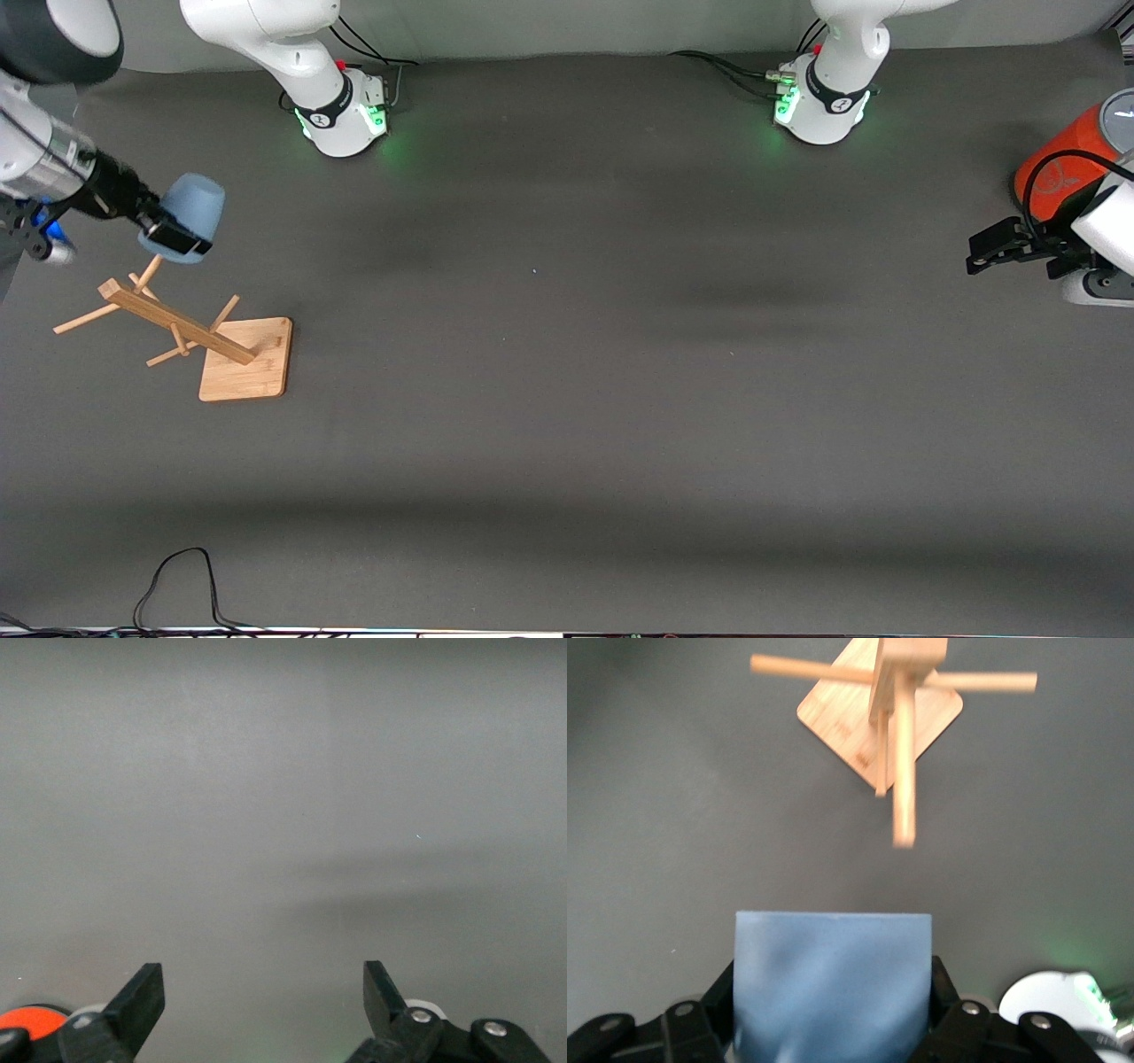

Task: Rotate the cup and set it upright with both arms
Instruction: 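Carry the blue cup to the table middle with the right gripper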

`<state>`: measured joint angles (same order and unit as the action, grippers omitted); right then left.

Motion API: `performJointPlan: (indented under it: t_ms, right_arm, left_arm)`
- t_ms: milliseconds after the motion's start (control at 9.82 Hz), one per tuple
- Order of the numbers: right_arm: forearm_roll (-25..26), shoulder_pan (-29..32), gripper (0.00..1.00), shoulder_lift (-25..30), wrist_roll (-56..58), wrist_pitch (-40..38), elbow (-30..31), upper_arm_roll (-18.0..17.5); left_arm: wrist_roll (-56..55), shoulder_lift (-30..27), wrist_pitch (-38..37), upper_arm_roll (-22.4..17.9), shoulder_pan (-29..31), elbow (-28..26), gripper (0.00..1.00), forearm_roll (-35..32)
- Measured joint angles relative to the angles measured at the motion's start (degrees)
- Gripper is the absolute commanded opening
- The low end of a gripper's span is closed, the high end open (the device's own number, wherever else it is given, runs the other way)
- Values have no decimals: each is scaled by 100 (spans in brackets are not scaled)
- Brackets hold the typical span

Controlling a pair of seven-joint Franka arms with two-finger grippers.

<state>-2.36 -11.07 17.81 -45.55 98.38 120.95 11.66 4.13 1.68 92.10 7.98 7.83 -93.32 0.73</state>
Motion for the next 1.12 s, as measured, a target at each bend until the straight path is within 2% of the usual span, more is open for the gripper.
performJointPlan:
  t_ms: [305,509,713,916,1120]
  right_arm:
    - [-7,-1375,59,160,-1965,-162,-163,-22]
    - [2,-2547,59,-115,-3570,-108,-410,-42]
    - [7,-3515,58,-1047,-5061,44,-1112,-55]
    - [3,-4211,55,-2568,-6348,203,-2234,-68]
    - [-3,-4646,54,-3802,-7249,522,-3025,-71]
  left_arm:
    - [0,0,0,-2,0,0,100,1]
    - [0,0,0,-7,2,2,100,1]
    - [0,0,0,-11,4,4,100,1]
    - [0,0,2,-19,13,5,100,2]
    - [0,2,26,-26,61,3,100,2]
